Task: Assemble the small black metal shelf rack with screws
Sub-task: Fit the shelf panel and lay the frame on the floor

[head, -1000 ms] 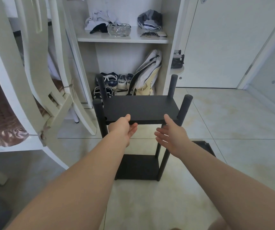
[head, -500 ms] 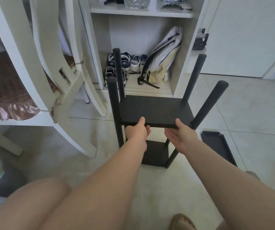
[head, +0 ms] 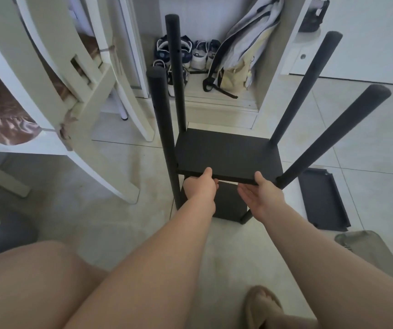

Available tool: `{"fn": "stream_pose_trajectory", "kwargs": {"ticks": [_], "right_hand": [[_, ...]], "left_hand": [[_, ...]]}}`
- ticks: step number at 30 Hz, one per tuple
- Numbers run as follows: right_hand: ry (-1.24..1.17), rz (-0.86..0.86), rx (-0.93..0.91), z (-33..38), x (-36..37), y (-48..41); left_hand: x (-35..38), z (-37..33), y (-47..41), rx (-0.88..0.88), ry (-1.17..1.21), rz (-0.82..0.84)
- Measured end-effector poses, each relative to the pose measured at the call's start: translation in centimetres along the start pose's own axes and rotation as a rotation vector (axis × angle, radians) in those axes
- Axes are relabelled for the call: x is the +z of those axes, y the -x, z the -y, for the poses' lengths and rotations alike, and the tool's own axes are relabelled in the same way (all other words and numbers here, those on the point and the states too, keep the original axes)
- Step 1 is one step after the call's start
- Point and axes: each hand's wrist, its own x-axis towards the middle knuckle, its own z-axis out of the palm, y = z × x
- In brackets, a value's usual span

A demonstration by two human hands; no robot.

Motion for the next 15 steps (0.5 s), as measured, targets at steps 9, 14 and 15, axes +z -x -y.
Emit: {"fn": "stream_pose_trajectory", "kwargs": {"ticks": [9, 14, 15], "right_hand": [[-0.007, 0.015, 0.013, -0.4, -0.4, -1.0], [-0.011, 0.026, 0.020, -0.3, -0.5, -1.1], [-0.013, 0.029, 0.019, -0.3, -0.6, -1.1]], "left_hand": [[-0.7, 0.4, -0.8, -0.051, -0.043, 0.010], [-4.0, -0.3, -2.8, 0.211, -0.379, -0.230], [-4.6, -0.9, -3.4, 0.296, -0.418, -0.197]]}}
